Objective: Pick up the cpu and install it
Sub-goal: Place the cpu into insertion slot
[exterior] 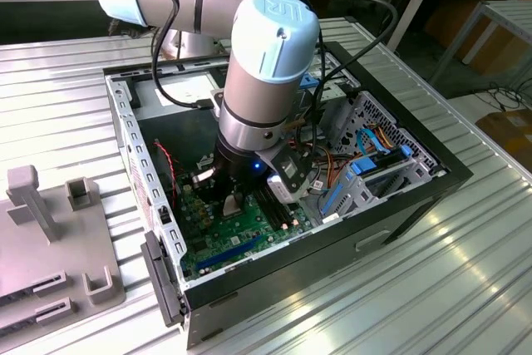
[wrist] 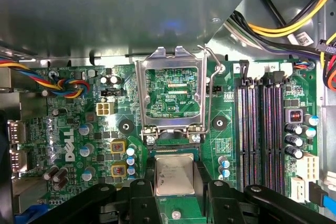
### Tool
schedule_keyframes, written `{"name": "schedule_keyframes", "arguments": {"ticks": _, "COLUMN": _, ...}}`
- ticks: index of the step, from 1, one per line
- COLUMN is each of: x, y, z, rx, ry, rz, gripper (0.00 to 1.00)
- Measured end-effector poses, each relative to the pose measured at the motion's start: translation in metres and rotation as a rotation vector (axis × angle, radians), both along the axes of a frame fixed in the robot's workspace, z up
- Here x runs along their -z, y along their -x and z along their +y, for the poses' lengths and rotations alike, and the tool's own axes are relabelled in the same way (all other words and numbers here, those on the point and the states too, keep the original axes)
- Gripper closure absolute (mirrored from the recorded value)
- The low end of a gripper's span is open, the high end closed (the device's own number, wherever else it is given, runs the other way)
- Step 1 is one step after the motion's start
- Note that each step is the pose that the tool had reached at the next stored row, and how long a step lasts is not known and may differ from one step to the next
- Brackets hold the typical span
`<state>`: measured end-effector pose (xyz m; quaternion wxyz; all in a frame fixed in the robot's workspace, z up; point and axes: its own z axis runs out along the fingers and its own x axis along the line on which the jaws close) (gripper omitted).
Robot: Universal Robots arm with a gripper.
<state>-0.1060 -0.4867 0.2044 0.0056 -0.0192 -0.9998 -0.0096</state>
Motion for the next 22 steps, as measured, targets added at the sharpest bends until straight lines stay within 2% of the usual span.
{"name": "schedule_keyframes", "arguments": {"ticks": 13, "x": 0.0014, "y": -0.0008, "z": 0.0000, "rx": 0.000, "ry": 0.0012, "rz": 0.0001, "gripper": 0.60}}
{"name": "schedule_keyframes", "arguments": {"ticks": 22, "x": 0.0019, "y": -0.0008, "z": -0.0012, "rx": -0.009, "ry": -0.0005, "rz": -0.0001, "gripper": 0.60}}
